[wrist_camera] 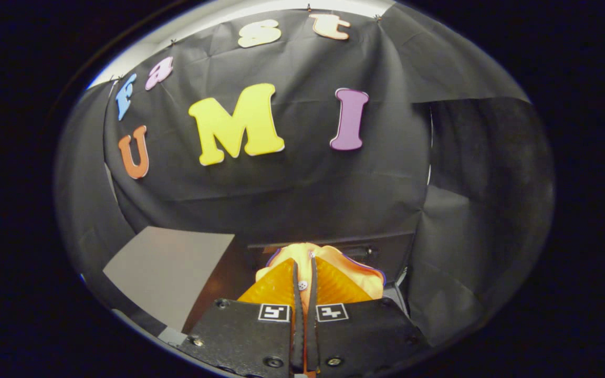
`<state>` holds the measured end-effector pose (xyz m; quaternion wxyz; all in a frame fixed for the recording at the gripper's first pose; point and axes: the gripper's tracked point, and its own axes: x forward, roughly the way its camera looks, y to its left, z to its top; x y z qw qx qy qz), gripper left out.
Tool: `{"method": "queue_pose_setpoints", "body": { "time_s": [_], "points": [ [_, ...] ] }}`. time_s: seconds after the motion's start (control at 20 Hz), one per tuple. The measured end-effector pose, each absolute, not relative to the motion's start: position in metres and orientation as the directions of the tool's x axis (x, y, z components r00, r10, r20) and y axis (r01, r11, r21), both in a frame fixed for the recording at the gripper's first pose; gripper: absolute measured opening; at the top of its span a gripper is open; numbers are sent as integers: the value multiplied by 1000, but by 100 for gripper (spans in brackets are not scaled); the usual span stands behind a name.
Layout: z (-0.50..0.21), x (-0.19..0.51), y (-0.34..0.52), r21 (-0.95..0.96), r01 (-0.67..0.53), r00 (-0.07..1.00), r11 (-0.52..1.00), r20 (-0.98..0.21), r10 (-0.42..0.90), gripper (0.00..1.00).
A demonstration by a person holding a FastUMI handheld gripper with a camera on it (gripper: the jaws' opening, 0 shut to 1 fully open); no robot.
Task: Put the clothes into the washing machine and then close the washing machine lid.
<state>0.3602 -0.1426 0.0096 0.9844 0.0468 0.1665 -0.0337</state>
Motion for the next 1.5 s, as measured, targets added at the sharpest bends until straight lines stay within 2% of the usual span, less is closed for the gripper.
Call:
{"method": "queue_pose_setpoints", "body": {
  "time_s": [0.55,1.05,1.3,1.5],
  "points": [
    [-115,387,-170,7,115,860,993,-501,-96,5],
    [-213,403,-201,14,209,745,978,-651,-150,6],
    [-243,406,-210,36,247,707,968,-690,-155,6],
    [-253,407,-206,12,222,692,975,-706,-149,6]
  ]
}}
